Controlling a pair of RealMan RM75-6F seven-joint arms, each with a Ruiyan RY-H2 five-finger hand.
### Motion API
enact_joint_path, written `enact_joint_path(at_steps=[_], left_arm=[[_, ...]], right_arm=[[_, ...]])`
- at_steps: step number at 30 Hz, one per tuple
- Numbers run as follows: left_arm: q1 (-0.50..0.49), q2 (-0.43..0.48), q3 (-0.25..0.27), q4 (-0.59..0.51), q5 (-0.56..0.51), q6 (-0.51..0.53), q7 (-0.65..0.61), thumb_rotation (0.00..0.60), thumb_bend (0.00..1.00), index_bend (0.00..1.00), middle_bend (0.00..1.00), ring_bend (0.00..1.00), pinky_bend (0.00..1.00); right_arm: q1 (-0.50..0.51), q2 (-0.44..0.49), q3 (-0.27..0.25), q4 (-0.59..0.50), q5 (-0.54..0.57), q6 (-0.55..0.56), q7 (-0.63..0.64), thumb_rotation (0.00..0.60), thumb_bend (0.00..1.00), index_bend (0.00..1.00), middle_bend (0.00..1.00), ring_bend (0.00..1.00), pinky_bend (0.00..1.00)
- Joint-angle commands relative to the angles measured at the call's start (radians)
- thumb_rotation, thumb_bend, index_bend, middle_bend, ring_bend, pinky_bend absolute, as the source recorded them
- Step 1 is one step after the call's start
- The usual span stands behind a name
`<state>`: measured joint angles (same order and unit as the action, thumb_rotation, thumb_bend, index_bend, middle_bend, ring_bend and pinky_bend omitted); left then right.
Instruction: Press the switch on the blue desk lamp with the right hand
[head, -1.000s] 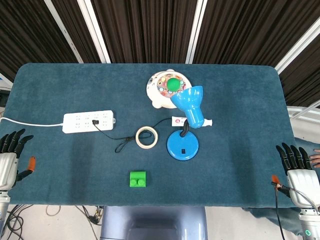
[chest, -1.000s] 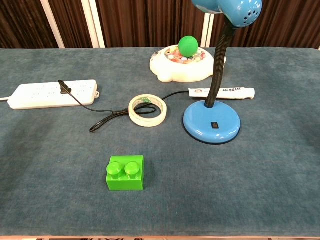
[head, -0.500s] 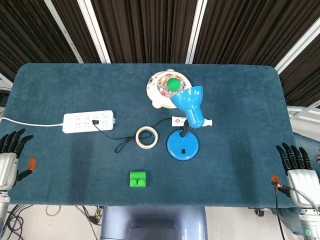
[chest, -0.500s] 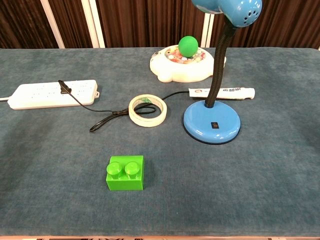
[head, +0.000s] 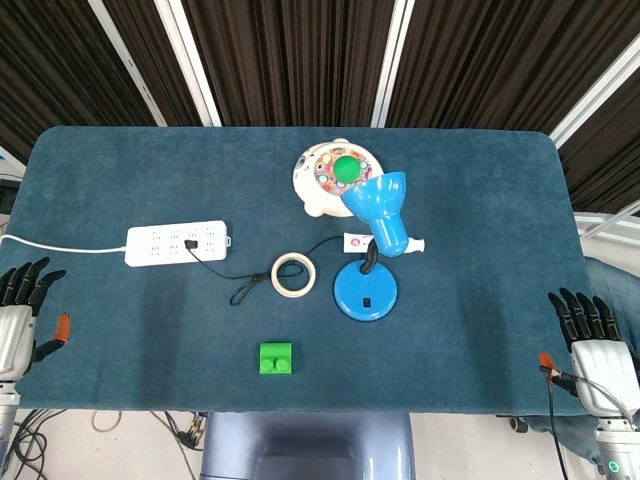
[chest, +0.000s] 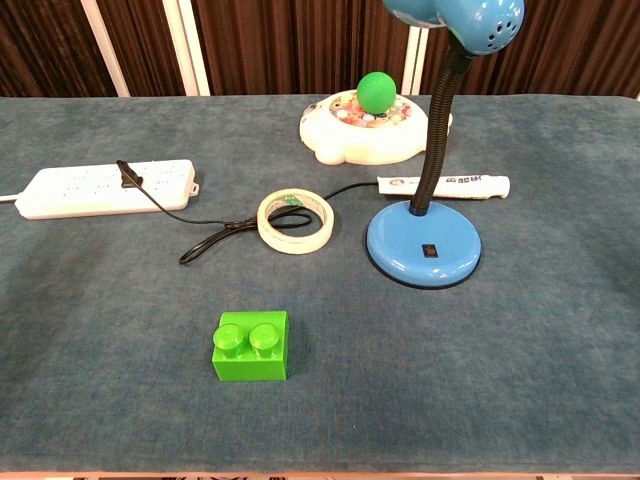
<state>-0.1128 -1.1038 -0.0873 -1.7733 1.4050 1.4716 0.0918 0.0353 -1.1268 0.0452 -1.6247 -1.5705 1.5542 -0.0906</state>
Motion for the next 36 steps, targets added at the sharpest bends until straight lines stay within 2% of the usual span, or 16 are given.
enact_joint_path(at_steps=[1, 5, 8, 12, 16, 20, 24, 36], left_arm=[[-0.001, -0.001, -0.002, 0.002, -0.006, -0.004, -0.001, 0.6, 0.5, 0.18, 0.04, 0.0, 0.0], [-0.003, -0.001, -0.002, -0.001, -0.011, -0.009, 0.002, 0.6, 0.5, 0.18, 0.04, 0.0, 0.0], [-0.002, -0.002, -0.003, -0.002, -0.013, -0.007, 0.005, 0.6, 0.5, 0.18, 0.04, 0.0, 0.0], [-0.002, -0.003, -0.005, -0.005, -0.023, -0.009, 0.007, 0.6, 0.5, 0.18, 0.04, 0.0, 0.0], [-0.001, -0.003, -0.005, -0.007, -0.024, -0.008, 0.01, 0.6, 0.5, 0.18, 0.04, 0.0, 0.0], [-0.001, -0.003, -0.006, -0.009, -0.029, -0.009, 0.01, 0.6, 0.5, 0.18, 0.04, 0.0, 0.0], [-0.001, -0.002, -0.007, -0.01, -0.032, -0.011, 0.009, 0.6, 0.5, 0.18, 0.04, 0.0, 0.0], [-0.002, -0.001, -0.007, -0.014, -0.037, -0.017, 0.004, 0.6, 0.5, 0.18, 0.04, 0.0, 0.0]], right_arm=[[-0.001, 0.019, -0.013, -0.034, -0.005, -0.013, 0.021, 0.6, 0.36, 0.01, 0.11, 0.16, 0.03], [0.033, 0.08, -0.04, -0.082, -0.002, -0.116, 0.024, 0.6, 0.36, 0.01, 0.21, 0.26, 0.16], [0.074, 0.116, -0.029, -0.112, 0.023, -0.188, 0.003, 0.6, 0.39, 0.01, 0.28, 0.35, 0.24], [0.12, 0.108, -0.002, -0.14, 0.041, -0.238, -0.04, 0.6, 0.44, 0.0, 0.43, 0.5, 0.34], [0.175, 0.08, 0.012, -0.177, 0.074, -0.324, -0.055, 0.6, 0.51, 0.0, 0.54, 0.61, 0.43], [0.229, 0.042, 0.017, -0.195, 0.112, -0.416, -0.108, 0.6, 0.58, 0.0, 0.59, 0.66, 0.49], [0.262, -0.016, 0.024, -0.205, 0.161, -0.462, -0.172, 0.6, 0.63, 0.0, 0.63, 0.69, 0.55], [0.338, -0.246, 0.045, -0.172, 0.336, -0.519, -0.38, 0.6, 0.64, 0.0, 0.64, 0.7, 0.68]])
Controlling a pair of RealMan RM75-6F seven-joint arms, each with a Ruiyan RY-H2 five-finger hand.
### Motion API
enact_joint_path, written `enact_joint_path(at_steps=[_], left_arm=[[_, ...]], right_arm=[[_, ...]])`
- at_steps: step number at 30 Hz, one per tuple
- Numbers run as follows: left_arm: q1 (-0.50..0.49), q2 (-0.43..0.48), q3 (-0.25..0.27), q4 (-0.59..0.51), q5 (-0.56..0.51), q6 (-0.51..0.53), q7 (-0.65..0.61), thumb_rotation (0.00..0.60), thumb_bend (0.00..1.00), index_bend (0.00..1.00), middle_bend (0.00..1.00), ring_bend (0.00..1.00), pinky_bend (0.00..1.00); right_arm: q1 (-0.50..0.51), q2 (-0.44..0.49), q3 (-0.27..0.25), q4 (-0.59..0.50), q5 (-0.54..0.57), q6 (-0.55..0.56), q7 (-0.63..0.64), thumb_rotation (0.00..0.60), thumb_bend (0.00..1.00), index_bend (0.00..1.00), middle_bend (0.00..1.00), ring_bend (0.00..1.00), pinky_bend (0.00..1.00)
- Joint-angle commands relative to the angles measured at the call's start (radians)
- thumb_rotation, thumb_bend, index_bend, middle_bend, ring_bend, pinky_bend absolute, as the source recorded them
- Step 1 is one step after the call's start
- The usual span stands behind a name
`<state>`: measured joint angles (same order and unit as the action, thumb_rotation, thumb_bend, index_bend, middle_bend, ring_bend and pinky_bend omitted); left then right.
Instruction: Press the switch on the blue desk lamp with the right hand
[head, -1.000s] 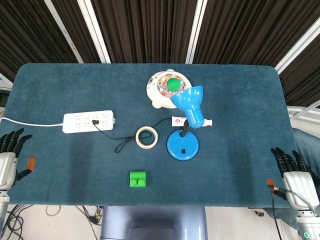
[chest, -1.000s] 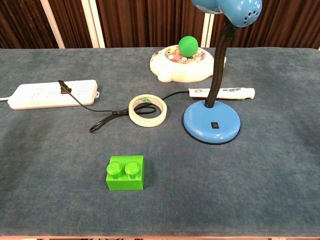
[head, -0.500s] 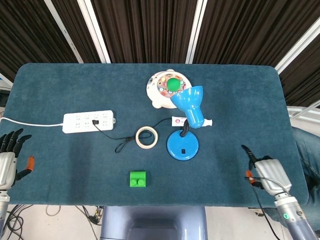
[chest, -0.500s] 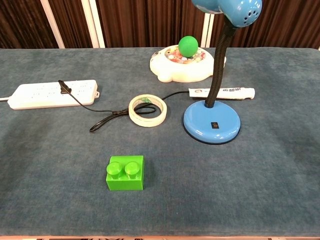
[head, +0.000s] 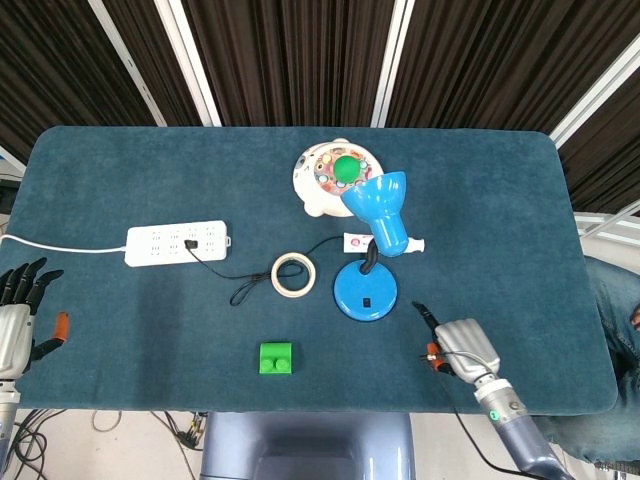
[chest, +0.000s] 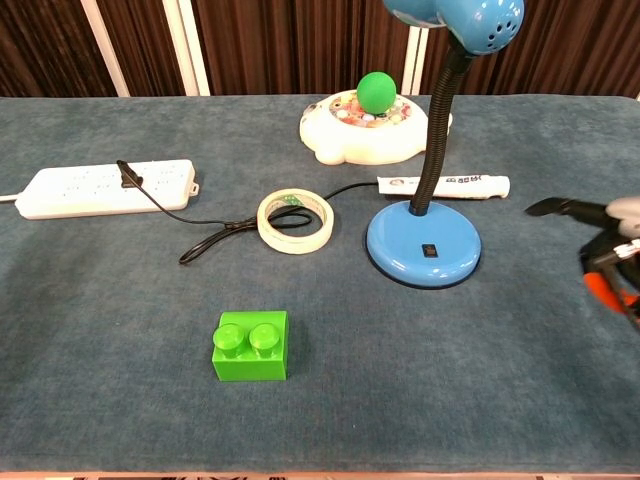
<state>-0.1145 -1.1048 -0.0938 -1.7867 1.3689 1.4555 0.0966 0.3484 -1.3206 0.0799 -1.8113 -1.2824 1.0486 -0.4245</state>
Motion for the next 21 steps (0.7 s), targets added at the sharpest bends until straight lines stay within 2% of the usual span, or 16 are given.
enact_joint_path(at_steps=[1, 8, 21], left_arm=[[0.0, 0.001, 0.0, -0.001, -0.003, -0.002, -0.001, 0.6, 0.5, 0.18, 0.04, 0.0, 0.0], [0.0, 0.004, -0.003, -0.005, -0.008, -0.004, -0.012, 0.6, 0.5, 0.18, 0.04, 0.0, 0.0], [0.001, 0.006, -0.004, -0.007, -0.009, -0.003, -0.017, 0.6, 0.5, 0.18, 0.04, 0.0, 0.0]], right_arm=[[0.03, -0.066, 0.011, 0.018, 0.059, -0.014, -0.059, 0.6, 0.64, 0.0, 0.64, 0.7, 0.69], [0.08, -0.165, 0.025, 0.057, 0.156, -0.015, -0.166, 0.6, 0.64, 0.0, 0.64, 0.7, 0.75], [0.128, -0.2, 0.027, 0.053, 0.215, -0.002, -0.229, 0.6, 0.64, 0.0, 0.64, 0.7, 0.83]])
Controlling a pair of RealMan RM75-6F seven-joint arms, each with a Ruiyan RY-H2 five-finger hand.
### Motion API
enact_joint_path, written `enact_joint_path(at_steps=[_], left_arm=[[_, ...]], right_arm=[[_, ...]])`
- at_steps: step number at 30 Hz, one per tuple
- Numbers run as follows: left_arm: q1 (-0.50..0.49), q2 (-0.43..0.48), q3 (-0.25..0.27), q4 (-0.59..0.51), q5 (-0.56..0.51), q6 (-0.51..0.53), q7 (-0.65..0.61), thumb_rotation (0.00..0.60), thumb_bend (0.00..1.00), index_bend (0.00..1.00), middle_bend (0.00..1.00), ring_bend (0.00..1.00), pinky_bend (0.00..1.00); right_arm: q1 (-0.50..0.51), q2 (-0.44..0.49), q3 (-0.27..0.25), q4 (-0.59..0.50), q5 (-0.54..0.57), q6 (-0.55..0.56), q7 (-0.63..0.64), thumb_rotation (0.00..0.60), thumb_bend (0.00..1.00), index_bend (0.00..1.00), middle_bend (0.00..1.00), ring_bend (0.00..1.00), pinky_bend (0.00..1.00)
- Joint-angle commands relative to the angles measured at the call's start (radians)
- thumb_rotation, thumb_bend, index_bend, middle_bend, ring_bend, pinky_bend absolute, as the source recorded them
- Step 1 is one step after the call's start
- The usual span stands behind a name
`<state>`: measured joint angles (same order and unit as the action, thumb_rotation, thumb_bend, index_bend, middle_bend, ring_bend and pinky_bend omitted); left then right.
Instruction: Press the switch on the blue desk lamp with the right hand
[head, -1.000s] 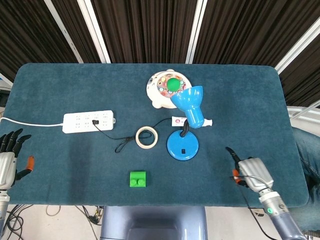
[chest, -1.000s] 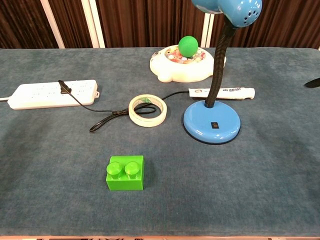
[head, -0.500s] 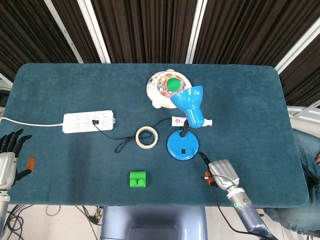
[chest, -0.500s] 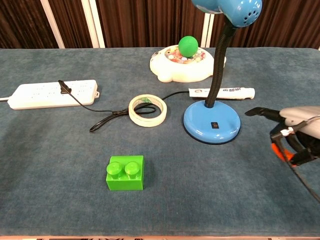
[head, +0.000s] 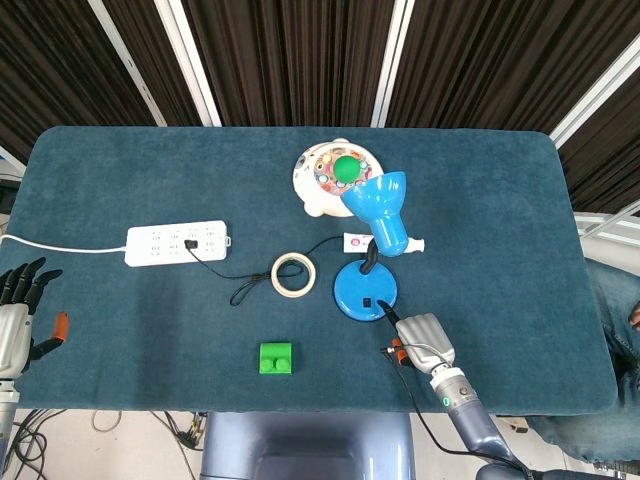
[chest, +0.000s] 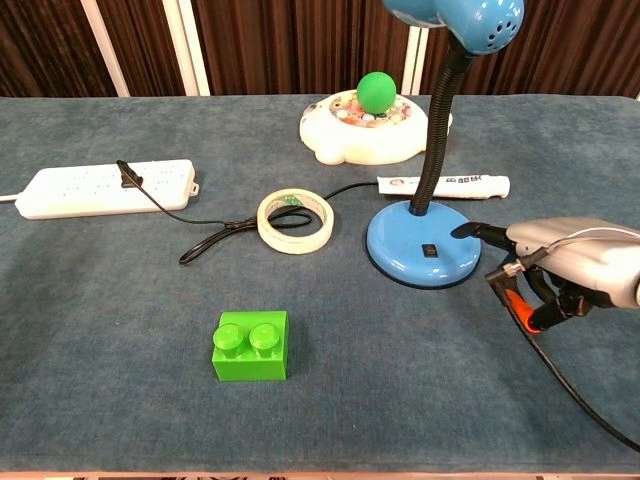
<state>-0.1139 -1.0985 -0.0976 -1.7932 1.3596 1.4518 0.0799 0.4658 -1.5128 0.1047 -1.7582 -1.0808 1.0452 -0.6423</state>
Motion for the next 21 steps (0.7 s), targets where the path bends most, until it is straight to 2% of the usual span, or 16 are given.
enact_joint_path(at_steps=[1, 21], left_arm=[[0.001, 0.0, 0.0, 0.0, 0.0, 0.001, -0.001, 0.6, 0.5, 0.18, 0.04, 0.0, 0.0], [0.001, 0.002, -0.001, 0.004, -0.001, 0.002, -0.004, 0.6, 0.5, 0.18, 0.04, 0.0, 0.0]], right_arm=[[0.014, -0.011, 0.003, 0.0, 0.019, 0.001, -0.016, 0.6, 0.64, 0.0, 0.64, 0.7, 0.83], [0.084, -0.061, -0.001, 0.012, 0.142, 0.012, -0.099, 0.6, 0.64, 0.0, 0.64, 0.7, 0.92]])
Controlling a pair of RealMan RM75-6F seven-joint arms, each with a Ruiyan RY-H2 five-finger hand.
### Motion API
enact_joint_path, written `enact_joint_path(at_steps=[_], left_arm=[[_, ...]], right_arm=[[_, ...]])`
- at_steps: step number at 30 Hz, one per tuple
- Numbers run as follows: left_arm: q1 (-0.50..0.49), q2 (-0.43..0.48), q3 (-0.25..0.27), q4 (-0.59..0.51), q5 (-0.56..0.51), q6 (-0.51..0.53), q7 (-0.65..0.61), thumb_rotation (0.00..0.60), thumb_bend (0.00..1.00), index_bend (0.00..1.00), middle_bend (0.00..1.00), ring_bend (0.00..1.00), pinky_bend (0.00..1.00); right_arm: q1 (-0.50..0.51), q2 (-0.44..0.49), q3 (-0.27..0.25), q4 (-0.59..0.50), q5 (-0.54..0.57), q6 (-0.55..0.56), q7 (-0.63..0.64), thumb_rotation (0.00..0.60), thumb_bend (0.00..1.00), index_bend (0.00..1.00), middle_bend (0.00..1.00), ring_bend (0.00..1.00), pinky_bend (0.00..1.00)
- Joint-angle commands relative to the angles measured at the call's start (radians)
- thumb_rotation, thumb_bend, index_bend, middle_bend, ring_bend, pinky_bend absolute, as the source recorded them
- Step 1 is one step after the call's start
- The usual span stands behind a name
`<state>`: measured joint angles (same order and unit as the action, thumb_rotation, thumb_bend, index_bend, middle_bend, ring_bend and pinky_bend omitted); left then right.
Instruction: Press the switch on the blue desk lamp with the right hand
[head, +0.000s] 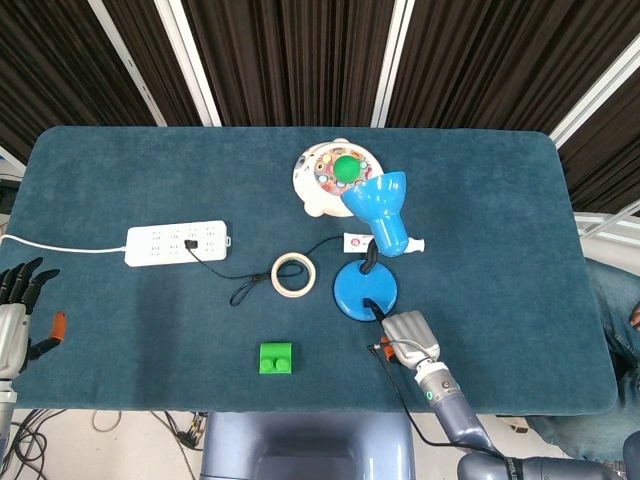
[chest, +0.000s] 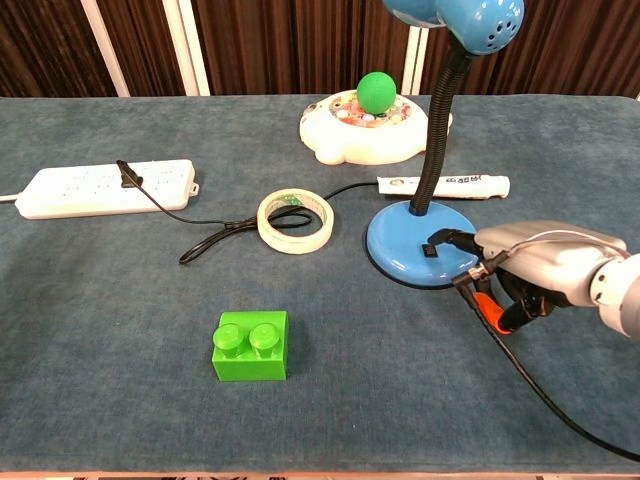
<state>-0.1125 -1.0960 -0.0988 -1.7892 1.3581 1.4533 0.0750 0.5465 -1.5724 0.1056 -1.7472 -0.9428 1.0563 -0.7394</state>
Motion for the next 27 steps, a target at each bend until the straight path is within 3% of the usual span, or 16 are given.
enact_joint_path(at_steps=[1, 12, 27], left_arm=[[0.0, 0.0, 0.001, 0.0, 0.001, 0.0, 0.001, 0.6, 0.5, 0.18, 0.04, 0.0, 0.0], [0.001, -0.002, 0.0, 0.003, 0.001, 0.003, 0.002, 0.6, 0.5, 0.18, 0.04, 0.0, 0.0], [0.001, -0.003, -0.001, 0.006, 0.0, 0.004, 0.004, 0.6, 0.5, 0.18, 0.04, 0.0, 0.0]], right_arm=[[0.006, -0.003, -0.004, 0.004, 0.007, 0.001, -0.003, 0.6, 0.64, 0.0, 0.64, 0.7, 0.92], [0.024, -0.009, -0.025, 0.022, 0.039, 0.003, -0.01, 0.6, 0.64, 0.0, 0.64, 0.7, 0.96], [0.028, -0.017, -0.086, 0.02, 0.002, 0.019, -0.022, 0.6, 0.64, 0.0, 0.64, 0.7, 1.0]])
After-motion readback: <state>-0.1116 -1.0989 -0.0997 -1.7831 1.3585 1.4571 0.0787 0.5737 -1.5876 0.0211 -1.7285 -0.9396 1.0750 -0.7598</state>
